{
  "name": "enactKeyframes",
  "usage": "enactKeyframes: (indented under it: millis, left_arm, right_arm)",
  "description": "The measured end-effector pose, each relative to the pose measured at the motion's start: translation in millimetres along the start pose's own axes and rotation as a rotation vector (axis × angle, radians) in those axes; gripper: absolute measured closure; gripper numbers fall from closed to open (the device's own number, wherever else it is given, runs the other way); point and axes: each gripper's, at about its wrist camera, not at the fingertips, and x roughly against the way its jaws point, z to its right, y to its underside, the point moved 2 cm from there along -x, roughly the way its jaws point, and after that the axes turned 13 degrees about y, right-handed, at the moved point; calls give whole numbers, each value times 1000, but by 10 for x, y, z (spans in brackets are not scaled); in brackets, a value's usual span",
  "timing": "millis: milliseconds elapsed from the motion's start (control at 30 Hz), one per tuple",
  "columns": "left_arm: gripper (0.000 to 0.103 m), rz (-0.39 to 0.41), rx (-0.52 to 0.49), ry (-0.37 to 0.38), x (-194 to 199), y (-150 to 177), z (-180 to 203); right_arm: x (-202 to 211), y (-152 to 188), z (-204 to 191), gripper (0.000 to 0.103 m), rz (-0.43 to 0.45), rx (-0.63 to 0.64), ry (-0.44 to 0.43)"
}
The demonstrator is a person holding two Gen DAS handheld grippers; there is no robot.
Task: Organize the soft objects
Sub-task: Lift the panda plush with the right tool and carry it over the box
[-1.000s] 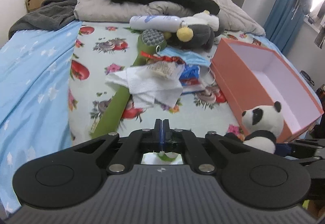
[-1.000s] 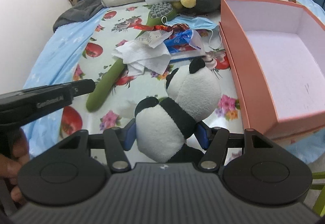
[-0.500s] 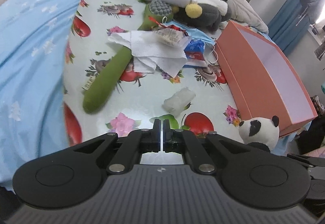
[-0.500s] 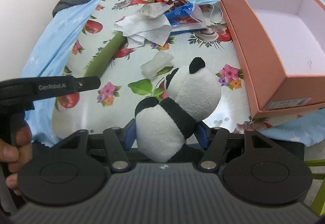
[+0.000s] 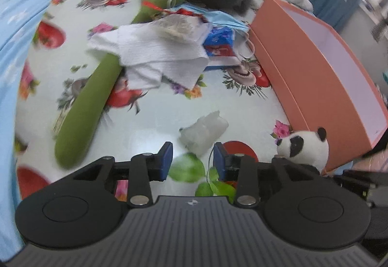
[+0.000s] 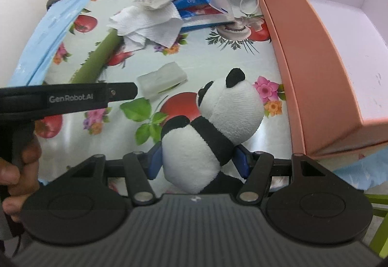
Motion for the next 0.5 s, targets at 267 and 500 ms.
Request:
enactKeyframes:
  millis: [267, 500]
  left_arm:
    - [60, -86, -302, -52, -342, -112, 169]
    - [62, -156, -365, -31, -564, -71, 143]
  right_arm:
    - [-265, -168, 68, 40, -31, 16, 2]
    - [-404, -208, 108, 40, -53, -5, -7]
